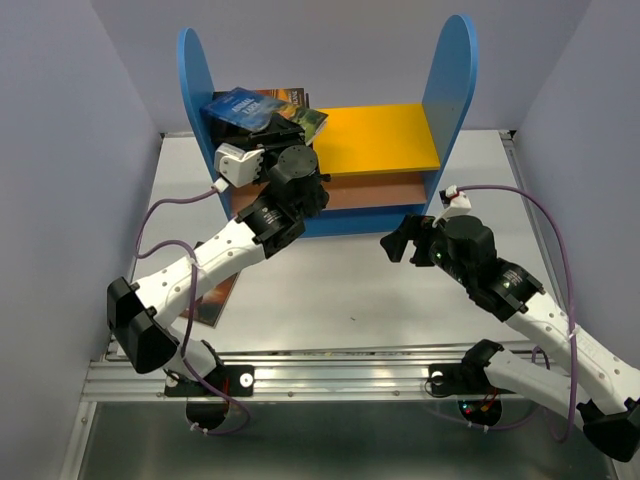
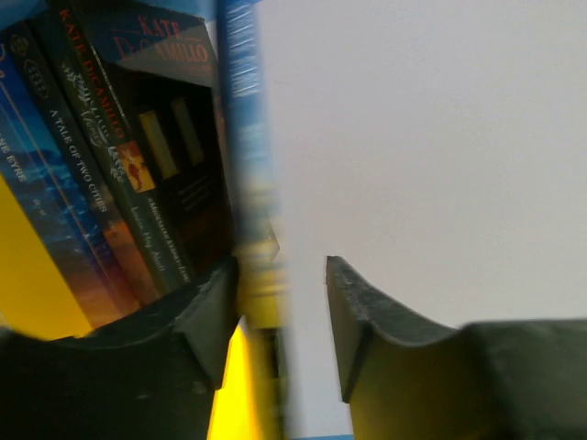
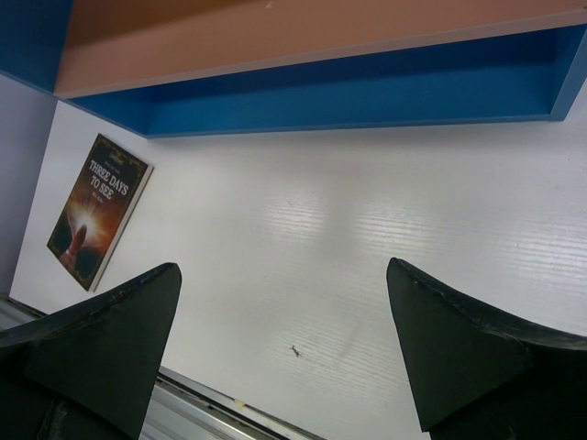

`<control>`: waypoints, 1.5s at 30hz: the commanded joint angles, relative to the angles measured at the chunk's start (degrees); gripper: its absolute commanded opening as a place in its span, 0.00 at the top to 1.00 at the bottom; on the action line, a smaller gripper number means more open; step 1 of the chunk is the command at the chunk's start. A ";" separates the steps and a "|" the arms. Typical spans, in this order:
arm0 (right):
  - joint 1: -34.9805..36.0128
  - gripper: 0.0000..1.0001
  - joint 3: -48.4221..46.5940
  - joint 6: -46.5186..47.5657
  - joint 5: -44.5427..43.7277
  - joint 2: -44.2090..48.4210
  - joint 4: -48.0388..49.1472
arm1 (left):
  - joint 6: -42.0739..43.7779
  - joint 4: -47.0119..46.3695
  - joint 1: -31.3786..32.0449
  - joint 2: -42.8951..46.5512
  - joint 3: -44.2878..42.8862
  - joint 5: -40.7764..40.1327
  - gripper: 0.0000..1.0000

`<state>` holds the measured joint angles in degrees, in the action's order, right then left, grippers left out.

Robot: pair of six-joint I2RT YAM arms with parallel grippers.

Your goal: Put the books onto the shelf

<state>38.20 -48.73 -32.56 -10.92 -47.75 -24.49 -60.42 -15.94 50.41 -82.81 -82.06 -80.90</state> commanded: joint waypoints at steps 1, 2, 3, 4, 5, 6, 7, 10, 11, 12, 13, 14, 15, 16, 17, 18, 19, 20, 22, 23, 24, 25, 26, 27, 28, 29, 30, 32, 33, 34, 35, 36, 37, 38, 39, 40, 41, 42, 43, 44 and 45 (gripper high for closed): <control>-0.31 0.00 -2.16 0.56 0.19 0.11 0.67 | 8.64 -9.81 -0.05 -0.33 -1.26 -12.53 0.33; -0.31 0.00 -2.25 0.56 0.11 0.11 0.67 | 9.18 -9.98 -0.05 -0.60 -1.61 -12.87 0.22; -0.31 0.00 -2.25 0.65 0.11 0.20 0.67 | 9.79 -10.16 -0.05 -0.95 -1.61 -13.05 0.16; -0.31 0.00 -2.25 0.65 0.02 0.20 0.67 | 10.32 -10.33 -0.23 -1.04 -1.61 -13.14 0.11; -0.31 0.00 -2.25 0.65 -0.15 0.28 0.67 | 11.02 -10.60 -0.31 -1.13 -1.61 -12.97 0.08; -0.31 0.00 -2.16 0.56 -0.16 0.46 0.67 | 11.38 -10.77 -0.58 -1.22 -1.61 -12.53 0.04; -0.31 0.00 -2.16 0.56 -0.24 0.64 0.67 | 12.08 -10.86 -0.75 -1.31 -1.61 -12.09 0.03; -0.31 0.00 -2.16 0.56 -0.33 0.20 0.67 | 13.84 -10.95 -1.72 -1.57 -1.61 -7.97 0.01; -0.31 0.00 -2.33 0.65 -0.25 -0.15 0.76 | 14.28 -10.95 -2.16 -1.66 -1.44 -6.65 0.01; -0.31 0.00 -2.77 0.74 0.19 -0.59 0.76 | 14.80 -10.86 -2.42 -1.48 -0.65 -3.68 0.01; -0.31 0.00 -3.12 1.26 0.54 -1.81 0.76 | 15.24 -10.86 -2.60 -1.13 -0.03 -1.82 0.01; -0.31 0.00 -3.65 1.53 1.59 -2.61 0.85 | 16.20 -10.86 -2.77 -0.70 0.76 0.29 0.01; -0.31 0.00 -5.04 2.05 2.30 -3.66 1.02 | 16.13 -9.99 -3.12 0.79 2.59 4.75 0.01; -0.31 0.00 -5.84 2.84 3.35 -4.80 1.46 | 15.34 -8.85 -3.13 1.67 3.65 6.97 0.01; -0.31 0.00 -6.81 3.89 6.75 -7.25 1.99 | 14.20 -7.45 -3.21 2.55 4.45 8.99 0.01; -0.31 0.00 -8.91 5.21 8.44 -8.58 3.03 | 10.80 -2.91 -3.74 4.30 5.50 13.10 0.01; -0.31 0.00 -10.06 5.74 9.76 -9.90 3.74 | 9.55 -0.78 -4.09 5.01 5.94 15.31 0.01; -0.31 0.00 -11.37 6.53 11.60 -12.78 4.44 | 9.01 0.38 -4.62 5.54 6.38 17.86 0.01; -0.31 0.00 -14.46 8.29 16.35 -15.70 5.85 | 11.02 0.39 -6.55 6.51 7.88 26.47 0.01; -0.31 0.00 -17.77 8.99 18.63 -18.49 6.21 | 10.51 2.91 -7.08 6.43 7.80 30.59 0.01; -0.31 0.00 -19.46 10.22 19.35 -19.83 6.38 | 9.46 3.98 -7.78 6.34 7.36 32.02 0.01; -0.31 0.00 -21.30 10.32 19.62 -21.15 6.30 | 9.53 4.69 -8.05 6.17 7.18 32.99 0.01; -0.31 0.00 -24.45 11.02 19.97 -22.12 6.38 | 9.45 5.13 -8.31 6.16 7.18 33.79 0.01; -0.31 0.00 -26.05 12.50 20.67 -24.13 6.39 | 9.10 6.27 -8.49 6.25 7.01 35.10 0.01; -0.31 0.00 -27.46 12.95 20.24 -25.02 6.39 | 8.75 6.62 -8.92 6.25 7.00 35.55 0.01; -0.31 0.00 -28.60 13.65 19.54 -25.90 6.47 | 8.66 6.89 -9.10 6.43 7.00 36.25 0.01; -0.31 0.00 -31.05 15.66 18.23 -27.91 6.39 | 8.74 7.07 -9.28 6.95 7.18 37.39 0.01; -0.31 0.03 -33.35 16.64 16.29 -29.94 6.21 | 7.61 7.94 -9.46 7.39 7.09 37.57 0.01; -0.31 0.06 -34.49 17.60 16.54 -31.08 6.30 | 7.69 8.38 -9.54 7.66 7.18 38.18 0.01; -0.31 0.19 -37.20 18.75 16.11 -33.44 6.30 | 8.12 8.21 -9.54 8.18 7.53 38.54 0.01; -0.31 0.29 -38.79 18.84 14.62 -34.68 6.21 | 8.22 8.21 -9.63 8.45 7.62 38.80 0.01; -0.31 0.44 -40.29 19.28 14.00 -35.83 6.04 | 8.30 8.30 -9.72 8.80 7.79 39.06 0.01; -0.31 0.49 -43.17 20.15 13.12 -36.97 6.12 | 8.30 8.39 -9.81 9.06 7.88 39.24 0.01; -0.31 0.53 -44.77 20.34 12.16 -39.33 6.12 | 8.13 8.47 -9.98 9.33 8.06 39.33 0.01; -0.31 0.55 -47.83 21.04 10.15 -40.48 6.21 | 8.30 8.04 -10.07 9.94 8.41 40.03 0.01; -0.31 0.56 -49.34 21.30 8.73 -41.80 6.04 | 8.39 7.86 -10.25 10.12 8.58 40.38 0.01; -0.31 0.58 -50.75 21.65 7.33 -44.16 6.12 | 8.48 7.68 -10.25 10.38 8.67 40.91 0.01; -0.31 0.59 -52.24 22.61 7.05 -45.41 6.12 | 9.26 7.51 -10.42 10.73 8.67 41.52 0.01; -0.31 0.60 -53.74 22.80 6.62 -46.72 6.12 | 9.45 7.51 -10.51 10.82 8.59 42.14 0.01; -0.31 0.61 -56.80 23.06 6.09 -49.09 6.12 | 9.88 7.68 -10.60 11.08 8.59 43.36 0.01; -0.31 0.62 -58.39 23.59 5.91 -50.24 6.12 | 10.32 7.77 -10.60 11.26 8.59 44.16 0.01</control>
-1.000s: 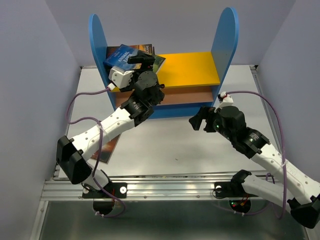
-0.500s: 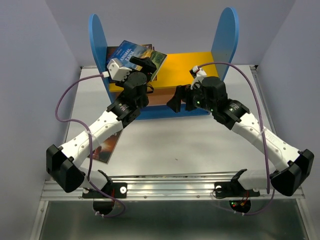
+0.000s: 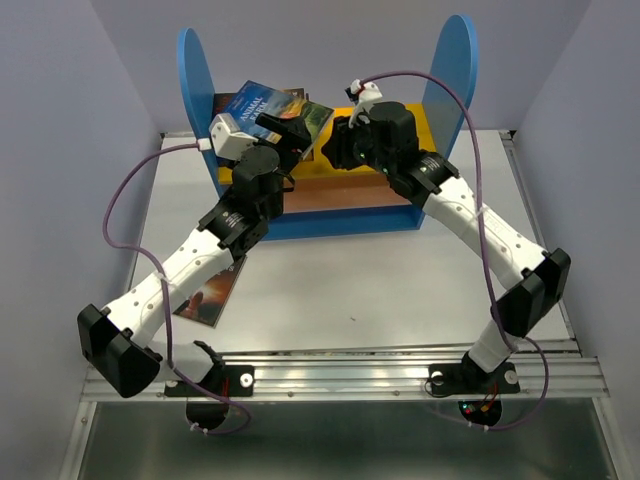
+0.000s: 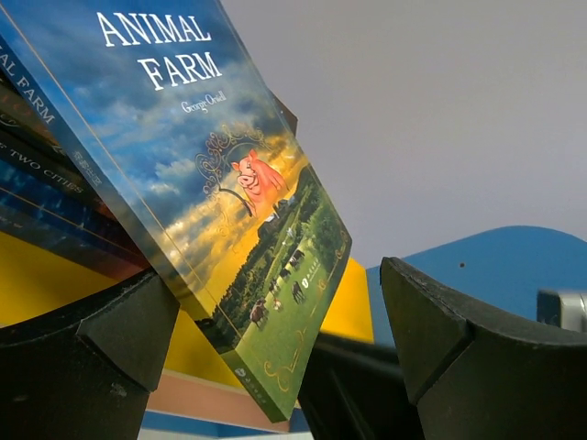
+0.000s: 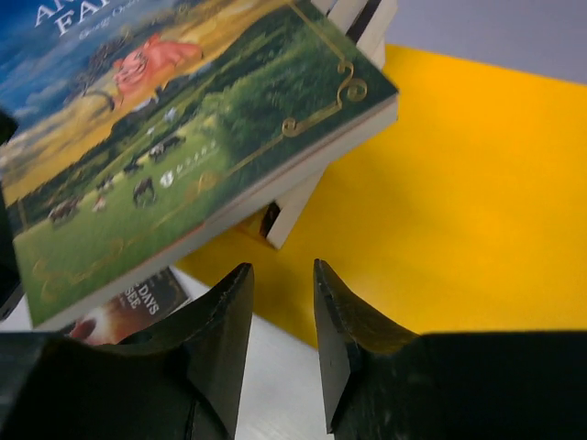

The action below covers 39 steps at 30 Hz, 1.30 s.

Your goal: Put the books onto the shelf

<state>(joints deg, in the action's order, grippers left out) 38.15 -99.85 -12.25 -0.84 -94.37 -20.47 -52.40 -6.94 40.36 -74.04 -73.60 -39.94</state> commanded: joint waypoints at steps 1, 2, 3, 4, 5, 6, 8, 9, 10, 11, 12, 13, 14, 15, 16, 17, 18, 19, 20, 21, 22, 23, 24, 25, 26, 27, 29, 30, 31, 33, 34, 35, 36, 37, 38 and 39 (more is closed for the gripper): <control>-0.27 0.63 -8.76 3.63 -4.60 -4.85 2.01 | 2.74 -1.06 -0.63 2.93 0.04 3.99 0.01; -0.27 0.64 -10.35 3.99 -5.22 -5.99 1.92 | 3.87 -0.88 -0.72 3.28 0.04 4.78 0.01; -0.27 0.64 -13.15 4.42 -6.27 -6.96 1.75 | 4.67 -0.80 -0.72 3.46 0.13 6.18 0.01; -0.27 0.65 -14.57 5.39 -6.80 -8.97 1.66 | 5.90 -0.36 -0.72 4.25 0.13 6.98 0.01; -0.27 0.65 -15.71 6.00 -7.33 -9.95 1.57 | 6.60 -0.01 -0.72 4.60 0.13 7.51 0.01; -0.27 0.65 -17.81 6.53 -7.85 -10.83 1.57 | 7.39 0.69 -0.72 5.04 0.21 8.56 0.01; -0.27 0.65 -19.49 7.85 -8.65 -12.85 1.57 | 9.93 1.75 -0.72 6.27 0.48 9.88 0.01; -0.27 0.65 -21.24 8.29 -9.35 -13.47 1.57 | 11.17 2.45 -0.72 6.97 0.57 12.32 0.01; -0.27 0.65 -22.13 9.43 -9.61 -14.52 1.57 | 12.05 3.07 -0.72 7.33 0.57 13.48 0.01; -0.27 0.65 -23.01 9.70 -9.97 -15.14 1.57 | 12.67 3.86 -0.81 7.59 0.57 14.71 0.01; -0.27 0.65 -24.15 10.05 -10.49 -15.84 1.57 | 13.63 5.34 -0.81 7.86 0.57 16.98 0.01; -0.27 0.65 -26.16 11.10 -10.24 -16.63 1.57 | 13.99 6.05 -0.81 8.64 0.74 17.79 0.01; -0.27 0.65 -27.40 11.46 -9.80 -17.42 1.57 | 14.25 6.58 -0.81 9.00 0.92 18.67 0.01; -0.27 0.65 -28.54 11.46 -8.75 -19.17 1.57 | 14.69 6.94 -0.81 9.52 1.27 20.50 0.01; -0.27 0.66 -29.60 13.46 -8.13 -20.06 1.57 | 15.22 8.59 -0.81 10.57 1.70 21.13 0.01; -0.27 0.66 -31.70 13.83 -6.82 -21.81 1.66 | 15.22 9.65 -0.81 11.28 2.14 22.18 0.01; -0.27 0.65 -32.68 14.01 -6.28 -22.69 1.57 | 15.14 10.10 -0.81 12.77 3.28 22.80 0.01; -0.27 0.65 -33.73 14.01 -5.84 -23.49 1.66 | 15.22 10.36 -0.81 13.56 3.99 23.41 0.01; -0.27 0.65 -35.65 14.79 -5.23 -24.28 1.75 | 15.40 10.54 -0.81 14.53 4.69 24.12 0.01; -0.27 0.65 -36.46 15.06 -4.35 -25.85 1.92 | 15.57 10.98 -0.81 16.54 5.57 25.86 0.01; -0.27 0.65 -37.16 15.59 -4.26 -26.39 2.27 | 15.92 11.16 -0.81 17.52 7.14 26.58 0.01; -0.27 0.65 -38.21 16.11 -3.47 -26.92 2.97 | 15.93 11.94 -0.81 18.57 7.85 27.28 0.01; -0.27 0.64 -38.48 16.64 -3.12 -27.62 3.41 | 15.75 12.47 -0.81 20.76 9.60 27.46 0.01; -0.27 0.64 -38.40 16.91 -2.68 -27.89 4.03 | 15.58 13.17 -0.81 21.82 10.40 27.38 0.01; -0.27 0.64 -38.31 17.08 -2.24 -27.98 4.47 | 15.05 13.88 -0.81 23.14 11.19 27.03 0.01; -0.27 0.64 -38.22 17.00 -1.63 -28.15 4.73 | 14.27 16.06 -0.81 24.11 12.07 25.20 0.01; -0.27 0.60 -37.87 17.08 -0.13 -28.15 5.44 | 11.11 18.44 -0.90 27.27 13.92 22.64 0.01; -0.27 0.58 -36.83 17.17 2.66 -28.07 6.74 | 10.57 20.45 -0.90 28.94 14.80 20.37 0.01; -0.27 0.55 -36.21 17.87 3.99 -27.89 7.54 | 10.13 21.26 -0.90 29.74 15.15 19.47 0.01; -0.27 0.53 -35.33 18.23 6.37 -27.63 8.95 | 8.90 24.07 -0.98 31.75 15.68 16.66 0.01; -0.27 0.53 -35.32 18.40 6.55 -27.71 9.13 | 8.46 24.95 -0.98 32.29 15.77 15.87 0.01; -0.27 0.52 -35.32 18.93 6.90 -27.89 9.31 | 7.67 26.09 -0.98 32.81 15.77 14.90 0.01; -0.27 0.51 -35.41 19.37 7.25 -28.06 9.83 | 6.45 28.19 -0.98 33.69 15.86 13.50 0.01; -0.27 0.51 -35.41 19.80 7.52 -28.24 10.10 | 5.91 29.17 -0.98 34.05 15.86 12.88 0.01; -0.27 0.51 -35.85 20.59 7.96 -28.41 10.27 | 4.95 30.22 -0.98 34.57 15.86 11.83 0.01; -0.27 0.50 -36.28 20.95 8.83 -29.11 10.36 | 3.81 32.93 -0.98 34.93 15.86 9.56 0.01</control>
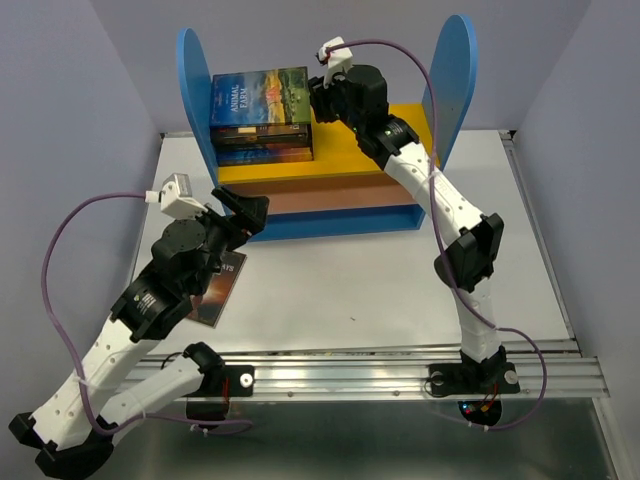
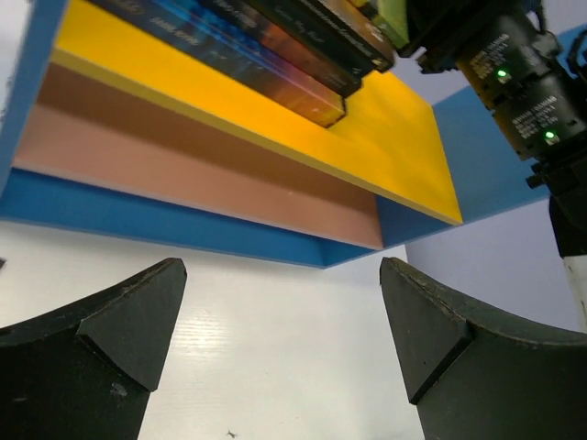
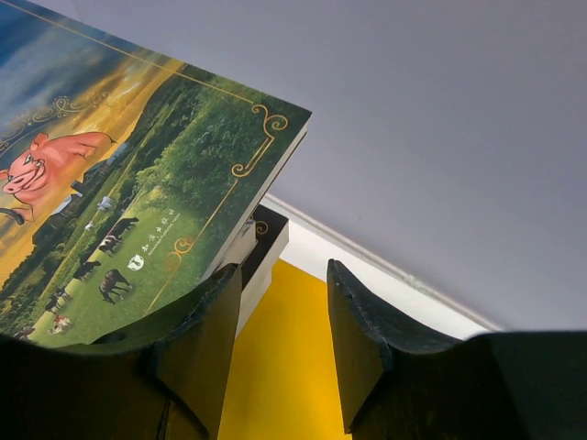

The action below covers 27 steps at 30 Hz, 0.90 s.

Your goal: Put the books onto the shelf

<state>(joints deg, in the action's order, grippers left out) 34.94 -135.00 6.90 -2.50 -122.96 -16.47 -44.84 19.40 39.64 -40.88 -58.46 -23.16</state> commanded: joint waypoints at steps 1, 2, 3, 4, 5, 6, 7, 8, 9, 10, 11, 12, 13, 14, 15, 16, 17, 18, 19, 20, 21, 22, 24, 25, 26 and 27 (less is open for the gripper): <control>2.94 0.50 -1.67 2.24 11.02 -0.97 6.36 | -5.50 7.92 -0.35 2.29 0.63 -8.21 0.01; 2.94 0.50 -2.45 2.42 11.64 -1.23 6.36 | -6.83 9.59 -0.35 2.47 0.45 -9.35 0.01; 2.94 0.48 -2.64 2.68 13.12 -1.67 6.36 | -9.36 13.52 -0.35 2.56 -0.16 -11.62 0.01; 2.94 0.47 -2.55 2.68 13.92 -1.76 6.54 | -9.39 15.39 -0.35 2.74 -0.34 -12.52 0.01; 2.94 0.47 -2.55 2.95 14.54 -2.02 6.71 | -11.91 17.15 -0.35 2.83 -0.60 -13.48 0.01; 2.94 0.46 -2.55 2.77 15.33 -2.02 6.97 | -13.16 20.47 -0.35 3.17 -0.87 -15.06 0.01; 2.94 0.44 -2.64 2.95 15.51 -2.46 7.06 | -14.82 21.81 -0.35 3.35 -1.13 -15.60 0.01; 2.94 0.44 -2.72 3.03 15.68 -2.55 7.06 | -15.62 22.78 -0.35 3.62 -1.31 -16.04 0.01; 2.94 0.42 -2.64 3.12 15.60 -2.73 7.06 | -16.41 24.53 -0.35 4.40 -1.22 -16.91 0.01; 2.94 0.41 -2.29 3.21 15.51 -2.55 7.06 | -17.20 25.42 -0.35 4.76 -1.13 -17.36 0.01; 2.94 0.39 -1.76 3.30 15.42 -2.38 7.06 | -18.26 26.30 -0.35 5.20 -1.05 -18.06 0.01; 2.94 0.36 -1.06 3.39 15.25 -2.03 7.06 | -20.01 27.87 -0.35 5.46 -0.78 -19.37 0.01; 2.94 0.31 0.68 3.47 14.90 -1.50 7.06 | -20.63 28.50 -0.35 5.90 -0.26 -20.08 0.01; 2.94 0.30 1.66 3.30 14.29 -0.89 7.06 | -21.34 29.11 -0.35 5.90 -0.08 -20.69 0.01; 2.94 0.28 2.63 2.95 12.45 0.34 7.06 | -22.47 30.25 -0.35 5.73 0.10 -21.31 0.01; 2.94 0.22 4.55 2.16 10.87 1.04 7.15 | -22.66 30.43 -0.44 5.03 0.18 -21.32 0.01; 2.94 0.17 5.53 1.55 9.03 2.79 7.07 | -22.66 30.61 -0.44 4.50 0.18 -21.32 0.01; 2.94 0.11 6.49 0.85 6.92 3.68 7.06 | -22.83 30.70 -0.53 3.97 0.27 -21.40 0.01; 2.94 0.01 7.29 0.32 2.63 4.56 7.06 | -24.14 31.05 -0.79 3.10 0.45 -21.58 0.01; 2.94 0.00 9.30 -0.73 -0.80 5.61 7.06 | -24.33 31.14 -0.96 2.92 0.54 -21.40 0.01; 2.94 0.00 10.36 -1.27 -5.80 7.80 7.15 | -24.59 31.05 -1.23 2.74 0.62 -21.40 0.01; 2.94 0.00 11.68 -1.88 -7.85 8.86 7.15 | -25.12 31.05 -1.66 2.83 1.23 -21.32 0.01; 2.94 0.00 15.09 -2.76 -11.72 11.15 7.15 | -25.03 30.18 -2.37 3.44 2.11 -20.88 0.01; 2.94 0.00 16.25 -3.29 -14.35 13.42 7.15 | -25.03 29.39 -2.89 3.70 3.25 -20.35 0.01; 2.94 0.00 17.22 -3.55 -15.42 14.49 7.15 | -23.55 28.42 -3.42 3.71 3.96 -19.74 0.01; 2.94 0.00 19.40 -3.90 -17.43 16.67 7.15 | -22.93 26.33 -4.73 3.18 5.53 -17.99 0.01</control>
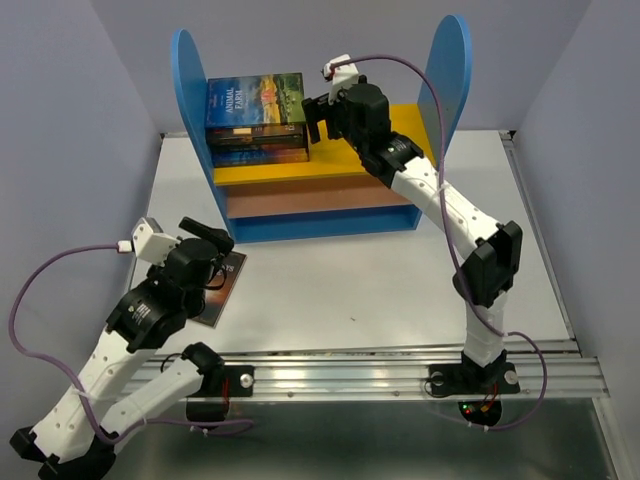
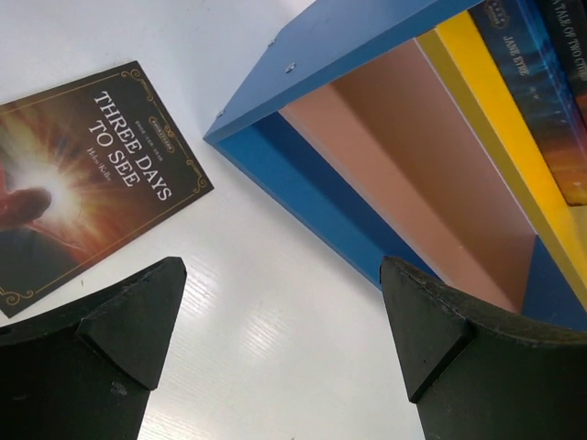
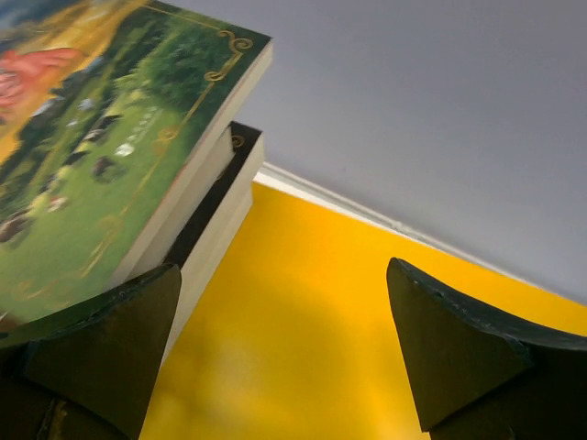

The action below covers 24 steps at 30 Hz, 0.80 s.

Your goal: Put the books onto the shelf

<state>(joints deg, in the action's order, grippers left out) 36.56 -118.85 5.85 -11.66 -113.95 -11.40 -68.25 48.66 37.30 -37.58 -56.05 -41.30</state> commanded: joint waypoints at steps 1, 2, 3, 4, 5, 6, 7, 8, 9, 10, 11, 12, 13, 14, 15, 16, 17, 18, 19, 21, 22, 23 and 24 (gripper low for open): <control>1.33 0.00 4.40 -3.47 -8.90 8.82 2.08 | 2.22 -4.96 -3.45 -0.64 4.10 1.64 0.01; 1.33 0.00 5.54 -4.26 -9.60 9.88 2.08 | 4.42 -7.07 -4.68 -1.52 4.98 3.66 0.01; 1.33 0.00 6.77 -4.87 -9.96 11.28 1.73 | 8.27 -11.01 -8.43 -2.57 5.94 8.38 0.01; 1.33 0.00 10.01 -5.66 -9.35 12.69 0.95 | 10.31 -12.61 -10.99 -5.28 7.43 10.69 0.01; 1.33 0.00 12.47 -7.15 -8.82 16.27 0.94 | 13.55 -14.89 -16.85 -6.87 7.97 13.32 0.01; 1.33 0.00 14.94 -8.91 -7.16 18.22 0.59 | 15.15 -16.05 -19.95 -9.33 8.58 17.96 0.01; 1.33 0.00 20.70 -11.27 -6.10 22.33 0.76 | 16.64 -17.45 -23.03 -10.13 10.16 20.01 0.01; 1.33 0.00 23.72 -13.12 -4.88 24.54 0.68 | 17.96 -19.12 -26.11 -10.92 11.04 21.94 0.01; 1.33 0.00 26.79 -14.79 -3.99 26.65 0.76 | 18.93 -22.00 -28.92 -11.54 12.01 23.44 0.01; 1.33 0.00 30.04 -16.46 -1.63 28.68 1.46 | 20.25 -23.34 -34.08 -12.77 13.41 25.28 0.01; 1.33 0.00 36.52 -20.66 -1.61 30.61 1.81 | 20.52 -24.22 -36.22 -13.74 13.77 25.48 0.01; 3.50 0.00 39.80 -22.70 -2.05 34.11 2.43 | 20.26 -24.49 -38.51 -14.62 13.86 25.13 0.01; 4.57 0.00 43.05 -24.81 -1.44 35.63 4.52 | 20.35 -24.76 -41.75 -16.89 13.60 24.95 0.01; 7.36 0.00 48.48 -26.48 -2.04 37.55 5.41 | 20.26 -25.72 -42.74 -18.04 13.60 23.04 0.01; 8.87 0.00 50.71 -27.89 -2.57 37.92 6.90 | 19.65 -25.99 -43.53 -19.27 13.60 21.71 0.01; 10.10 0.00 52.65 -28.78 -1.36 37.93 7.70 | 19.12 -26.68 -44.41 -22.24 13.51 21.18 0.01; 11.42 0.00 54.32 -29.92 -0.48 37.66 8.58 | 19.20 -27.74 -46.68 -23.92 13.51 21.08 0.01; 12.30 0.00 56.60 -30.62 0.58 37.05 9.28 | 18.68 -28.53 -48.18 -25.59 13.17 21.34 0.01; 12.83 0.00 57.32 -31.15 4.33 35.13 10.16 | 17.89 -28.62 -49.59 -29.18 12.12 22.65 0.01; 13.63 0.00 58.20 -34.58 6.47 32.75 10.69 | 17.36 -32.29 -52.06 -32.36 11.93 22.84 0.01; 15.02 0.00 58.72 -35.02 9.43 30.65 12.87 | 17.53 -33.62 -52.93 -35.16 12.11 24.41 0.01; 15.73 0.00 58.82 -35.29 10.07 29.85 13.24 | 17.54 -34.51 -53.73 -36.67 12.19 24.95 0.01; 16.35 0.00 58.90 -35.46 10.17 29.14 14.46 | 17.54 -36.08 -55.13 -38.08 12.37 25.65 0.01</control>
<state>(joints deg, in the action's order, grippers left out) 51.03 -60.20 -24.88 -6.87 -82.94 -4.60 -50.87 18.83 -14.68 -71.75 -42.26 -17.82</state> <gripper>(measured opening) 0.995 0.989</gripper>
